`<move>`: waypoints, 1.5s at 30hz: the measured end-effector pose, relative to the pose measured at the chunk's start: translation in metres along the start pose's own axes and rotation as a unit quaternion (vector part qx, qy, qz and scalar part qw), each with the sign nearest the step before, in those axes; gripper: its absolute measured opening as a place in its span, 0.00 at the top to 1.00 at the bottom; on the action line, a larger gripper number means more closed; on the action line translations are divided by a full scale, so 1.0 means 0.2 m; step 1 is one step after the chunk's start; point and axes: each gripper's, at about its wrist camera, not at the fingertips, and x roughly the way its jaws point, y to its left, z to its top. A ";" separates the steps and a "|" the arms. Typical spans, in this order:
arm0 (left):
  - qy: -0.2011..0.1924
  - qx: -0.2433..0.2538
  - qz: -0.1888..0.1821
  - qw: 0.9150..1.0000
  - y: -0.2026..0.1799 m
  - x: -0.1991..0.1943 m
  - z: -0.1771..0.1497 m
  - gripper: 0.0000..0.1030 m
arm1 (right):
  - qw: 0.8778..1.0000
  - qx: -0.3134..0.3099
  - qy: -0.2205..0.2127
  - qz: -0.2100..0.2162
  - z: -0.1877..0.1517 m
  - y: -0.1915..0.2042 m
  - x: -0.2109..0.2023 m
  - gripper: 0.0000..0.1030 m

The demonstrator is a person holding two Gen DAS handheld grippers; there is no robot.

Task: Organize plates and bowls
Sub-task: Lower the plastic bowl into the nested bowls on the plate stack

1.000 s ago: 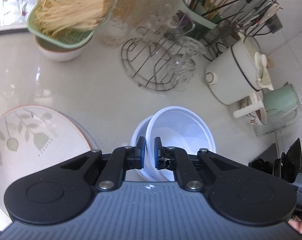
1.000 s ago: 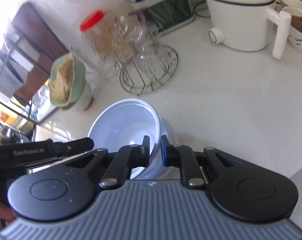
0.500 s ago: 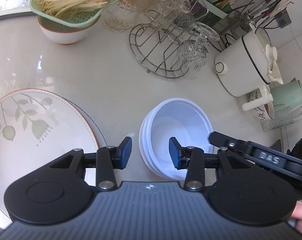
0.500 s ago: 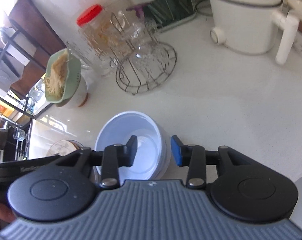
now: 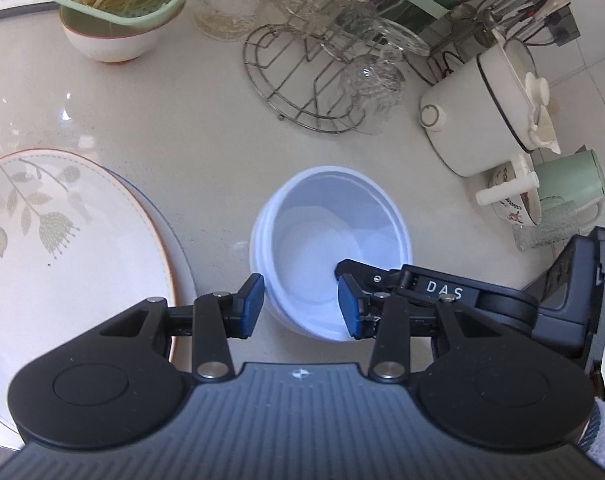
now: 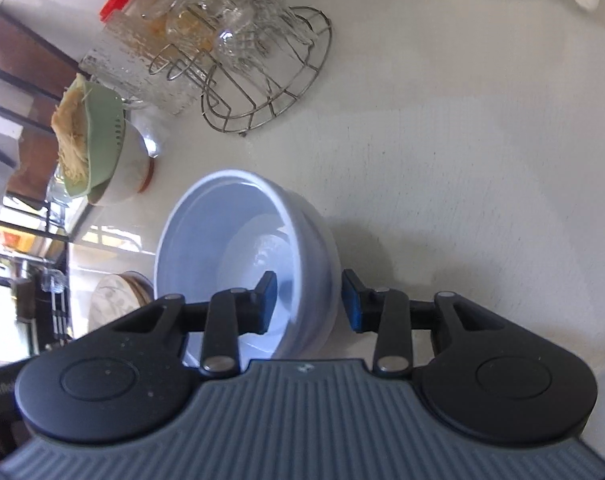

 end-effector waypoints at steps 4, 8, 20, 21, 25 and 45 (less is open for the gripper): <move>0.002 0.007 -0.001 1.000 -0.03 0.01 0.00 0.51 | 1.000 0.013 -0.004 0.000 -0.01 -0.03 -0.02 0.74; 0.004 0.009 -0.011 1.000 -0.04 0.03 -0.01 0.47 | 1.000 0.025 -0.007 -0.002 -0.02 -0.08 -0.06 0.76; 0.049 0.019 -0.026 0.998 -0.08 0.22 -0.03 0.47 | 0.998 0.048 -0.025 -0.011 -0.09 -0.19 -0.18 0.78; 0.053 0.018 -0.026 0.998 -0.08 0.23 -0.04 0.47 | 0.998 0.048 -0.026 -0.012 -0.10 -0.19 -0.19 0.78; 0.064 0.007 -0.028 0.998 -0.06 0.29 -0.05 0.48 | 0.999 0.044 -0.025 -0.019 -0.12 -0.18 -0.18 0.78; 0.044 0.002 -0.035 0.998 -0.03 0.36 0.04 0.52 | 0.998 0.013 -0.041 -0.038 -0.06 -0.19 -0.15 0.76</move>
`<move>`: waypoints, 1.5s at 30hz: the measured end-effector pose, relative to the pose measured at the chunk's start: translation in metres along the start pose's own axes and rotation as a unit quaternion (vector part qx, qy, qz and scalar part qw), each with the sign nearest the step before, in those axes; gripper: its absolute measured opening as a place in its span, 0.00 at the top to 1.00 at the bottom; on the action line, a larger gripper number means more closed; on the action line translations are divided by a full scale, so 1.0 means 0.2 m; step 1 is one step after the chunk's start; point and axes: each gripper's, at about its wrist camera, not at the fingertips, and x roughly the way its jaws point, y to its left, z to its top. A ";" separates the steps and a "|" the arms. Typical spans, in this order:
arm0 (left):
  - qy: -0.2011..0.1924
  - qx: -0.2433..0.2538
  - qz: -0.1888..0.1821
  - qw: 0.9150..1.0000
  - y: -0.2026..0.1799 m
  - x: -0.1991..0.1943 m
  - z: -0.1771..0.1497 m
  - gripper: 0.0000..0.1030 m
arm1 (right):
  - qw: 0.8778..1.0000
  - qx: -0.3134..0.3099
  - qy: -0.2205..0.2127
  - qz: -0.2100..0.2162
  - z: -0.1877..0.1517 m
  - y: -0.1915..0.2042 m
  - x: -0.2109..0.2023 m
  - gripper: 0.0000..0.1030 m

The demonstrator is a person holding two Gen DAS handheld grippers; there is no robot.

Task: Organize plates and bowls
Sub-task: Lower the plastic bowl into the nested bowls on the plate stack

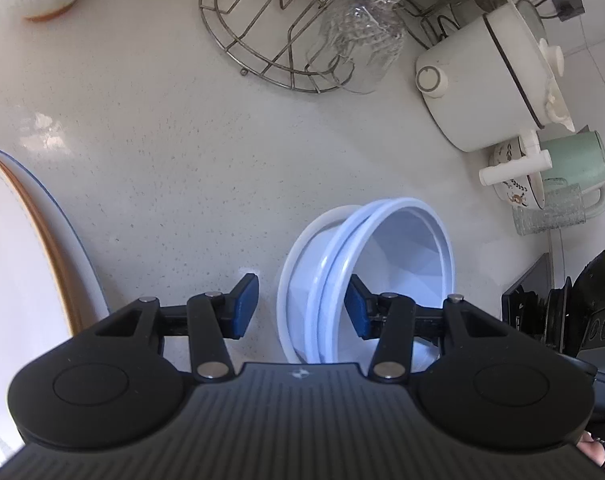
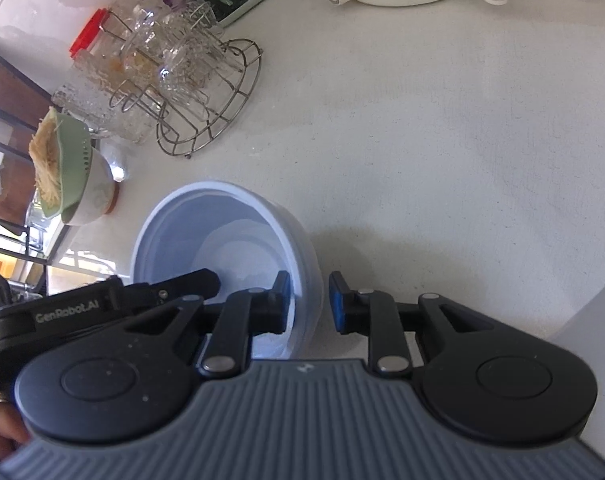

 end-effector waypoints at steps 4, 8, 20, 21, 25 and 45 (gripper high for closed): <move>0.008 -0.012 -0.006 1.000 0.02 0.00 0.00 0.58 | 1.000 -0.010 0.005 0.009 0.02 0.01 0.01 0.76; 0.014 -0.014 -0.005 1.000 0.03 -0.02 0.00 0.60 | 1.000 -0.012 0.003 0.010 0.03 0.03 0.00 0.78; 0.016 0.012 0.006 1.000 -0.03 -0.14 -0.03 0.60 | 1.000 -0.023 -0.009 0.011 0.00 0.12 -0.12 0.77; 0.014 0.016 0.005 1.000 -0.04 -0.15 -0.03 0.60 | 1.000 -0.022 -0.009 0.010 0.00 0.12 -0.13 0.77; 0.008 0.027 0.003 1.000 -0.08 -0.21 -0.02 0.60 | 1.000 -0.020 -0.015 0.012 -0.01 0.14 -0.18 0.77; -0.038 0.061 0.006 0.997 -0.13 -0.67 -0.06 0.60 | 0.997 -0.039 -0.053 0.032 -0.07 0.42 -0.42 0.76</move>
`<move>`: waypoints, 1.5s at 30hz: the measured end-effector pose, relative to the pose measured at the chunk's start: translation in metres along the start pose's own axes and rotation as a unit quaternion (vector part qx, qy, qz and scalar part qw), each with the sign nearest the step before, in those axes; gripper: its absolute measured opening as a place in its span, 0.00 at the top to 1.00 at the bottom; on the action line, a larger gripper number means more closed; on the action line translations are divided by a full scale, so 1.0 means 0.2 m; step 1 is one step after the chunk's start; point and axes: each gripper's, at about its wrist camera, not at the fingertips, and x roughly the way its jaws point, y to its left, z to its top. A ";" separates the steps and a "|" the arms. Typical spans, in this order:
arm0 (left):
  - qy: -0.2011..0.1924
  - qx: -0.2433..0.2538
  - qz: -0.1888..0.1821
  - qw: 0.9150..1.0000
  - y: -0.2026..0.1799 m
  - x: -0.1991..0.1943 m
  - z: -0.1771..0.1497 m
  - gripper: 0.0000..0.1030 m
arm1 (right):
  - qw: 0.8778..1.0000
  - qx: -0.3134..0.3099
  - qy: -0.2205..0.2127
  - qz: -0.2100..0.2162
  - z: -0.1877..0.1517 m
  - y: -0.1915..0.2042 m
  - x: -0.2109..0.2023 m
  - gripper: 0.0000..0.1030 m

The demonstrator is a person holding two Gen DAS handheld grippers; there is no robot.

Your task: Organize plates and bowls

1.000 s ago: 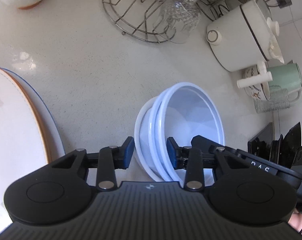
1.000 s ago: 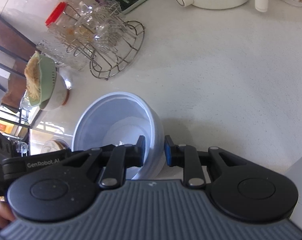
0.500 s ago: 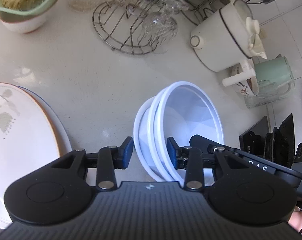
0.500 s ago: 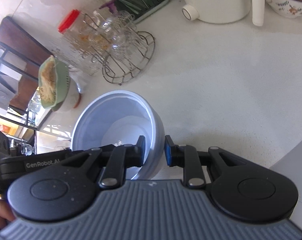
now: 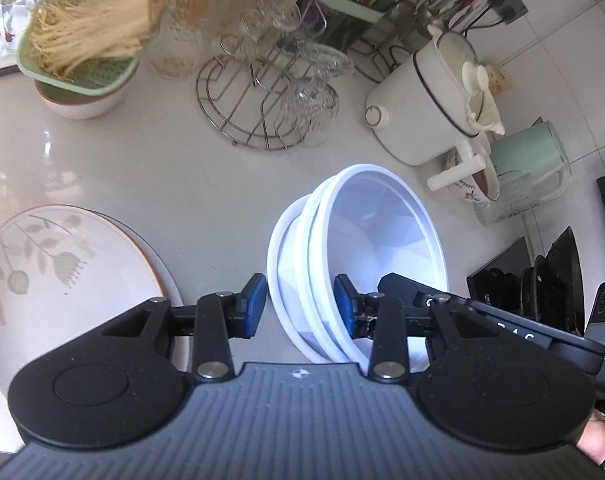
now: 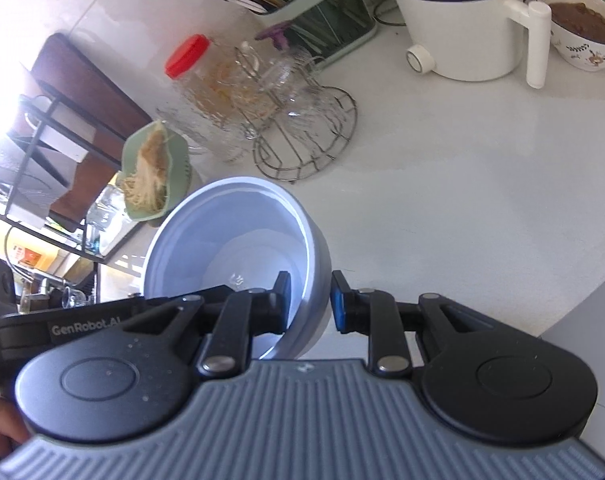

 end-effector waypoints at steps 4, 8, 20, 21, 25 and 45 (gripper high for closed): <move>-0.007 0.000 0.000 1.000 0.03 -0.07 -0.02 0.60 | 1.000 -0.007 -0.006 0.004 -0.02 0.07 -0.01 0.76; -0.016 -0.002 -0.002 1.000 0.08 -0.14 -0.04 0.60 | 1.000 -0.012 -0.012 0.006 -0.04 0.14 -0.01 0.76; -0.054 -0.018 0.006 0.998 0.34 -0.39 -0.10 0.60 | 0.999 -0.035 -0.017 0.028 -0.15 0.41 0.04 0.76; -0.058 -0.022 0.008 0.998 0.37 -0.41 -0.10 0.60 | 0.999 -0.039 -0.015 0.032 -0.16 0.44 0.06 0.76; -0.073 -0.038 0.022 0.996 0.50 -0.49 -0.14 0.60 | 0.997 -0.055 -0.005 0.044 -0.22 0.56 0.12 0.76; -0.042 -0.112 0.047 0.992 0.90 -0.27 -0.34 0.60 | 0.990 -0.119 0.079 -0.001 -0.41 0.68 0.51 0.76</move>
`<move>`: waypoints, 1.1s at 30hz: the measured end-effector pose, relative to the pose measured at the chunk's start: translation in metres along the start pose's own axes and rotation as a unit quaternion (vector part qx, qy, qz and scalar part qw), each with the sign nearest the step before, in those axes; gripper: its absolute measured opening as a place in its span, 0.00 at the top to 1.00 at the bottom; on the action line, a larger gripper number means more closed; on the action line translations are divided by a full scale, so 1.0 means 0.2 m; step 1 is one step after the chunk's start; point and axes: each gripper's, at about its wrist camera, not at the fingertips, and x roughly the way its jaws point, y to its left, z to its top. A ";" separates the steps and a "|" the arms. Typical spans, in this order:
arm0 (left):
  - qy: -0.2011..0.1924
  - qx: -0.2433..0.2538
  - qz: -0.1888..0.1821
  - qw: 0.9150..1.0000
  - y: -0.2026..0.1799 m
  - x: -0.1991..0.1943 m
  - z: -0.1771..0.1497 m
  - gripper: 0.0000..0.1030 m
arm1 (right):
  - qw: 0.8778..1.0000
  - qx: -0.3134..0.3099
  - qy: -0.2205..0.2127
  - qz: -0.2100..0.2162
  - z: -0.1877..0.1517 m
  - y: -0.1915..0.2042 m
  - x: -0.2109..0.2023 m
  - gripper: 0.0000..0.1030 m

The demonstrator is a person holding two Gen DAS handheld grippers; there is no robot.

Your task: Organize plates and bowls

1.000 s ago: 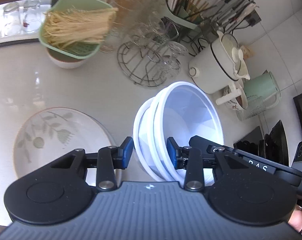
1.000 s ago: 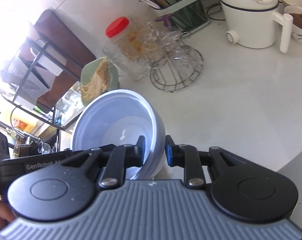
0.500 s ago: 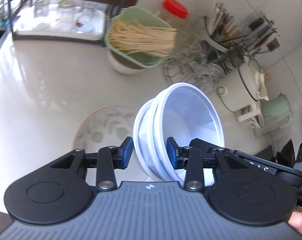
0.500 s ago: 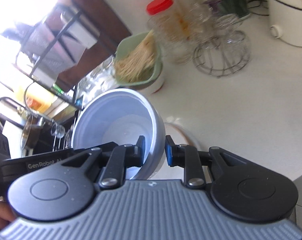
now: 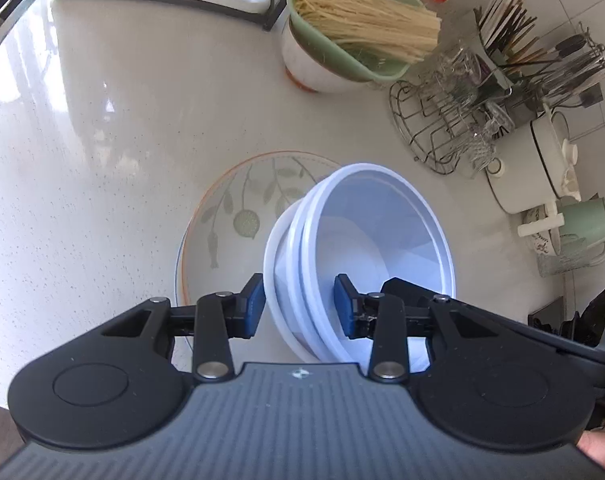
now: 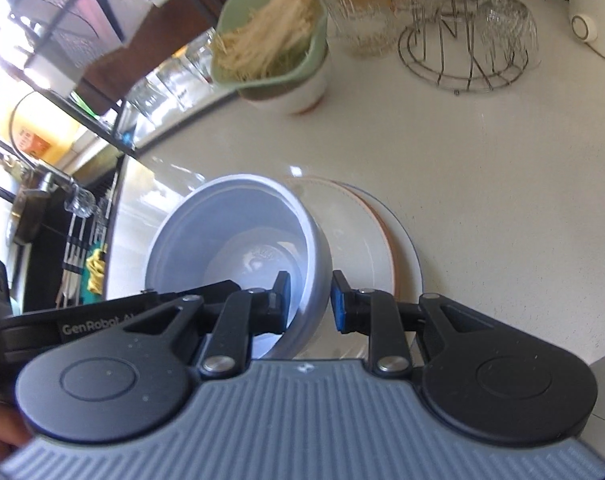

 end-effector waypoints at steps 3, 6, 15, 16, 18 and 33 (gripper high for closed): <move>0.007 -0.001 0.000 1.000 0.01 0.03 0.00 0.60 | 1.000 0.000 0.007 -0.005 0.00 -0.02 0.03 0.76; 0.005 0.001 0.003 1.000 0.02 0.04 0.00 0.59 | 1.000 -0.004 0.007 -0.005 -0.01 -0.02 0.05 0.76; 0.013 -0.014 0.019 1.000 0.01 0.09 0.02 0.58 | 1.000 -0.001 0.025 0.002 -0.01 -0.03 0.12 0.76; 0.014 -0.017 0.019 1.000 0.02 0.09 0.02 0.57 | 1.000 -0.002 0.025 0.004 -0.01 -0.03 0.12 0.76; 0.013 -0.021 0.017 1.000 0.02 0.08 0.02 0.50 | 1.000 -0.006 0.025 0.008 -0.01 -0.03 0.12 0.76; -0.048 0.006 0.059 0.997 -0.09 -0.22 -0.03 0.39 | 0.999 -0.034 -0.012 0.029 0.01 -0.01 -0.08 0.63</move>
